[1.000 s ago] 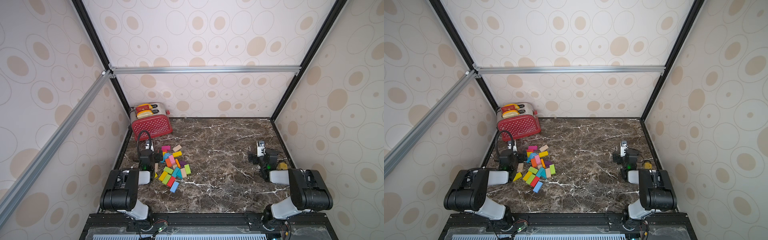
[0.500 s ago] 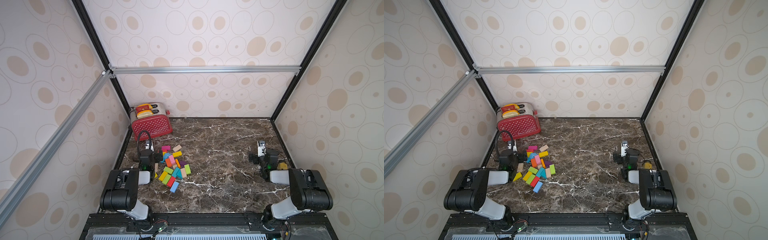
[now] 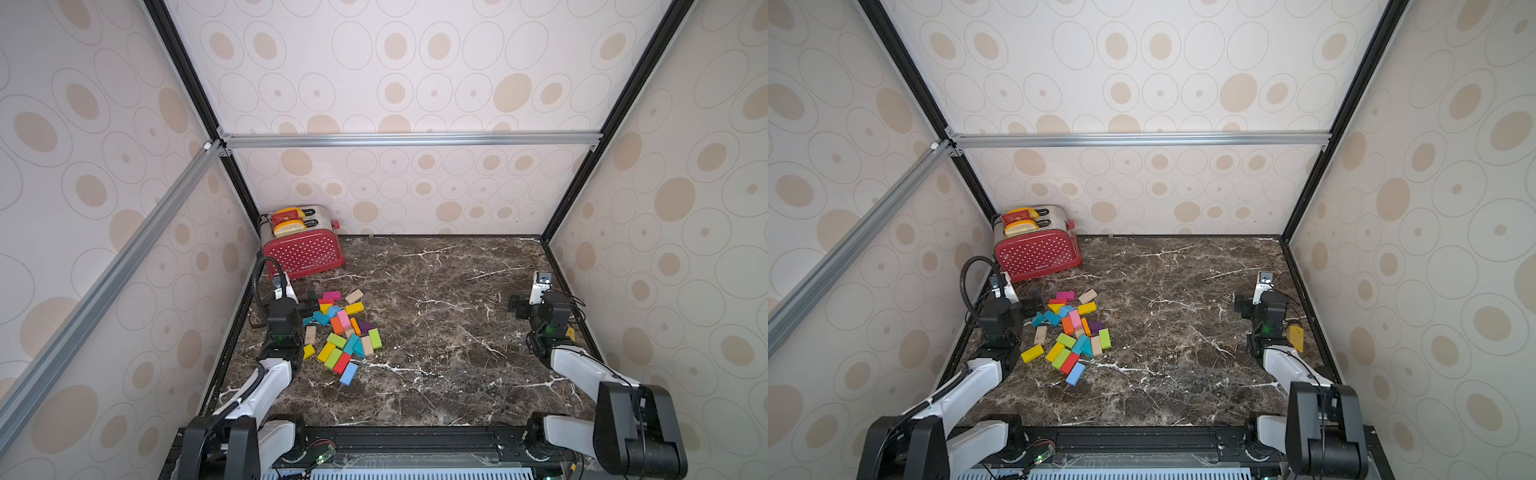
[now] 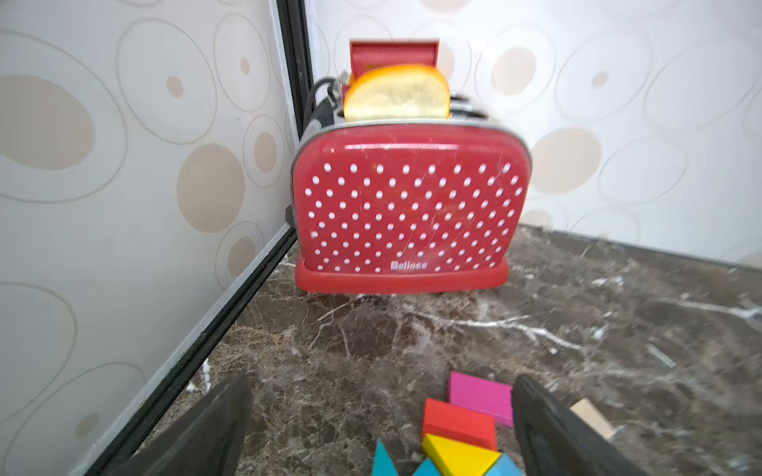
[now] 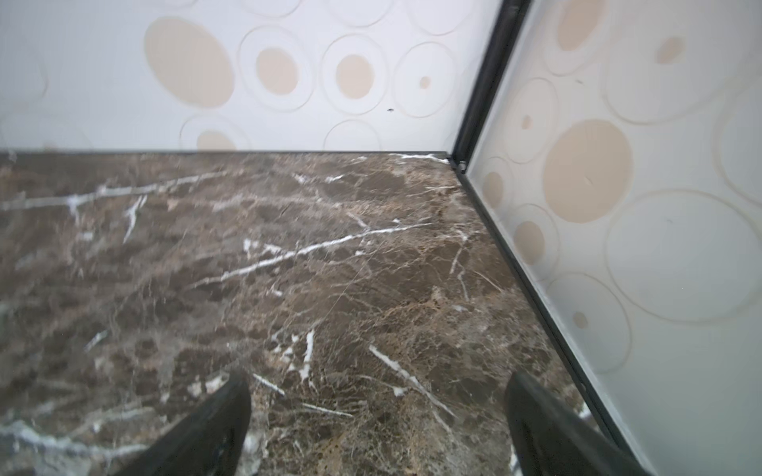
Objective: Assemble a piece of candy with building blocks
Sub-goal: Pick up the building block from the center of the board.
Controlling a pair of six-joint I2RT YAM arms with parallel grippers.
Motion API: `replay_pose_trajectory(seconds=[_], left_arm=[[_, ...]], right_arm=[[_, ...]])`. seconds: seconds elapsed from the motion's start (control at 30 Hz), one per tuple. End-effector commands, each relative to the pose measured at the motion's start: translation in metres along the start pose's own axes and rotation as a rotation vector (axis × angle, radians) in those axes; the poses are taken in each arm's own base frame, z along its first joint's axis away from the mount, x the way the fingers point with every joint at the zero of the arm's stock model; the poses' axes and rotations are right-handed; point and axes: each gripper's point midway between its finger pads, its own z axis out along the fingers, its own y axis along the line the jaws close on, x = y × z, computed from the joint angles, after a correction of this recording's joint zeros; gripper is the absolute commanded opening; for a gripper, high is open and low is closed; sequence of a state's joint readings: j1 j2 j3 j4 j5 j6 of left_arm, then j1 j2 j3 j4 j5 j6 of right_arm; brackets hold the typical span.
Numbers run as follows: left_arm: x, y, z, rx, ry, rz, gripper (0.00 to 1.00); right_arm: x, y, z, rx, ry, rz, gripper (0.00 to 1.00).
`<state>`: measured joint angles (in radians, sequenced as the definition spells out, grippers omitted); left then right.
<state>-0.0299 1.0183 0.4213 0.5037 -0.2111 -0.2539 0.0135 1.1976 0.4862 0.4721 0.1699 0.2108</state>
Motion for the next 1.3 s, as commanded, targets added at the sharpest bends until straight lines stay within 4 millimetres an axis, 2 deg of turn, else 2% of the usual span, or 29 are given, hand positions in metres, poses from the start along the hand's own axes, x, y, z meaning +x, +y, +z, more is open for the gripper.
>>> replay_pose_trajectory(seconds=[0.0, 0.1, 0.2, 0.27, 0.43, 0.57, 0.6, 0.73, 0.8, 1.0, 1.13, 1.27], left_arm=[[-0.019, -0.007, -0.013, 0.04, -0.009, -0.212, 0.99], [-0.026, -0.009, -0.022, 0.034, 0.08, -0.324, 0.99], [-0.027, -0.016, -0.034, 0.056, 0.173, -0.36, 0.99], [-0.032, -0.016, -0.048, 0.056, 0.225, -0.364, 0.99], [-0.053, -0.03, -0.092, 0.192, 0.283, -0.218, 0.99], [-0.044, -0.024, -0.123, 0.21, 0.355, -0.129, 0.97], [-0.033, -0.018, -0.132, 0.193, 0.394, -0.109, 0.97], [-0.016, -0.009, -0.149, 0.195, 0.405, -0.057, 0.97], [-0.022, -0.01, -0.154, 0.213, 0.377, -0.053, 0.97], [-0.023, -0.009, -0.151, 0.206, 0.36, -0.056, 0.97], [-0.021, -0.009, -0.15, 0.21, 0.362, -0.065, 0.96], [-0.02, -0.009, -0.149, 0.21, 0.363, -0.066, 0.96]], right_arm=[[0.009, -0.01, -0.008, 0.051, 0.113, 0.26, 1.0], [0.002, 0.026, -0.016, -0.15, 0.191, 0.243, 1.0], [-0.003, 0.075, -0.026, -0.37, 0.31, 0.207, 0.94], [0.004, 0.108, -0.038, -0.44, 0.433, 0.136, 0.91], [0.037, 0.214, -0.097, -0.682, 0.618, -0.119, 0.88], [0.065, 0.279, -0.138, -0.818, 0.715, -0.232, 0.84], [0.073, 0.293, -0.145, -0.826, 0.732, -0.276, 0.84], [0.095, 0.343, -0.167, -0.907, 0.776, -0.339, 0.83], [0.108, 0.361, -0.174, -0.918, 0.808, -0.397, 0.82], [0.145, 0.399, -0.167, -0.889, 0.879, -0.51, 0.78], [0.162, 0.415, -0.158, -0.861, 0.892, -0.564, 0.78], [0.176, 0.422, -0.147, -0.822, 0.924, -0.587, 0.77]])
